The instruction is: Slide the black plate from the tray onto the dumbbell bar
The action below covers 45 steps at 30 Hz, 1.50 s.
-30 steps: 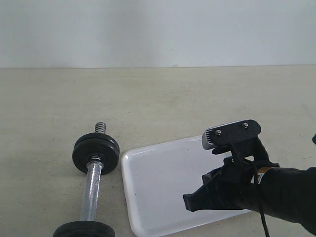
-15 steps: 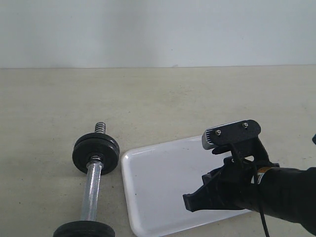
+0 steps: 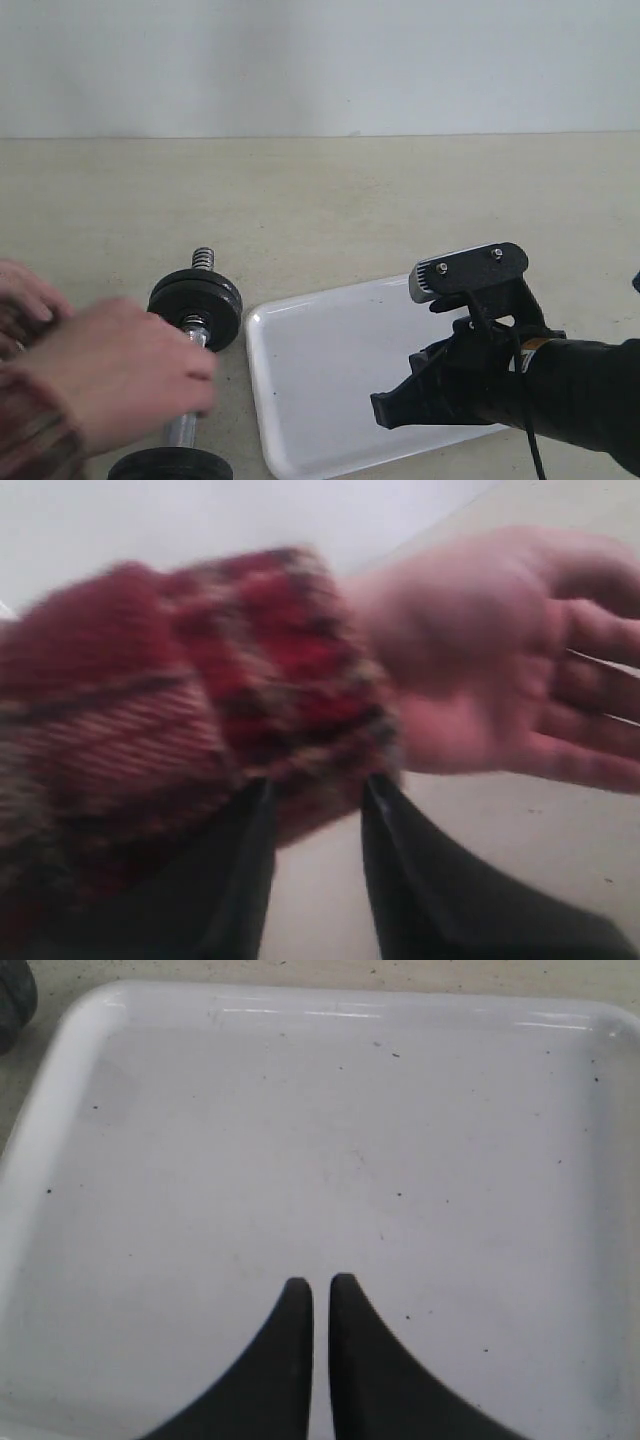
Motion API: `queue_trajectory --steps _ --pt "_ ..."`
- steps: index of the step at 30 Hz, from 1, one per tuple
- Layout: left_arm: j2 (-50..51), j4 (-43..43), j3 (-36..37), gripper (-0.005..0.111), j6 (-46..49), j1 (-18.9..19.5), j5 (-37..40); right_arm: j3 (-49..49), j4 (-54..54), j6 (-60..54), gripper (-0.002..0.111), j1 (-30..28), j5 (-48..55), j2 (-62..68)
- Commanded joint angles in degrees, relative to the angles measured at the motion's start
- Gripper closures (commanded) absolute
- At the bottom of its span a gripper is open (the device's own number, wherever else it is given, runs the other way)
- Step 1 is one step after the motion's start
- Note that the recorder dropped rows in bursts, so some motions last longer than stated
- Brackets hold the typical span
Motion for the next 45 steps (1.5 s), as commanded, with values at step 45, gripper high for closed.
queue_trajectory --steps 45 --pt "-0.1 0.9 0.2 0.079 0.2 0.2 -1.9 0.1 -0.4 -6.1 0.107 -1.2 -0.3 -40.3"
